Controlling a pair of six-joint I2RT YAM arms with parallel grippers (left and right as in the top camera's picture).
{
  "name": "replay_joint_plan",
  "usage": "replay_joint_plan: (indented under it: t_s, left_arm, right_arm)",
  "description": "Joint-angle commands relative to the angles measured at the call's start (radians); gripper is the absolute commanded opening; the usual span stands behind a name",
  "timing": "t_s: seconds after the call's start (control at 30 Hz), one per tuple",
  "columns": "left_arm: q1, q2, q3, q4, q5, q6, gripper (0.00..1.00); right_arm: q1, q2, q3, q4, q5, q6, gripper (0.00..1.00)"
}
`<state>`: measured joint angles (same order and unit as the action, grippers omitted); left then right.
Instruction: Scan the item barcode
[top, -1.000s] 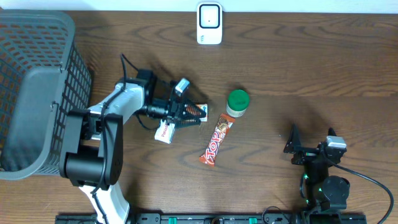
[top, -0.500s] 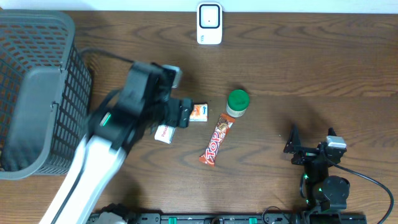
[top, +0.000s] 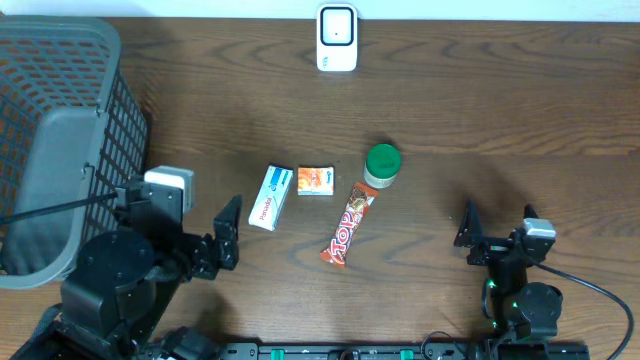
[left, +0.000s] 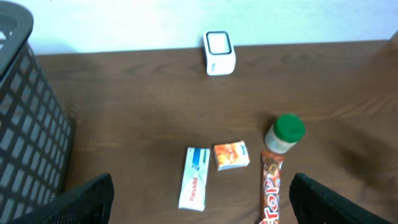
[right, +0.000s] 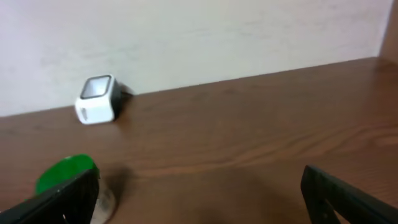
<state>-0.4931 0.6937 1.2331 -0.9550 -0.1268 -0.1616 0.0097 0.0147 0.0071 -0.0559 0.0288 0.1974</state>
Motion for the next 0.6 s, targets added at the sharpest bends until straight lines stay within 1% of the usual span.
replay_joint_plan:
  t_s: [0.0, 0.13, 0.23, 0.3, 0.43, 0.5, 0.57]
  left_arm:
    - [-0.003, 0.014, -0.006, -0.009, -0.024, -0.016, 0.90]
    - [-0.003, 0.038, -0.007, -0.003, -0.024, -0.016, 0.91]
    - [-0.003, 0.058, -0.007, -0.001, -0.024, -0.016, 0.91]
    - [-0.003, 0.073, -0.007, -0.002, -0.024, -0.016, 0.91]
    - [-0.003, 0.105, -0.007, -0.002, -0.024, -0.016, 0.91]
    - [-0.003, 0.118, -0.007, -0.002, -0.024, -0.016, 0.91]
    - [-0.003, 0.130, -0.007, -0.002, -0.024, -0.016, 0.91]
  right_arm:
    - [0.003, -0.007, 0.003, 0.006, -0.111, 0.140, 0.99]
    - [0.003, 0.017, 0.041, 0.003, -0.370, 0.142, 0.99]
    - [0.003, 0.085, 0.112, -0.018, -0.454, 0.124, 0.99]
    - [0.003, 0.166, 0.191, -0.075, -0.465, 0.093, 0.99]
    - [0.003, 0.422, 0.433, -0.270, -0.464, -0.069, 0.99]
    - [0.003, 0.574, 0.592, -0.409, -0.463, -0.172, 0.99]
    - [0.003, 0.752, 0.791, -0.586, -0.464, -0.286, 0.99]
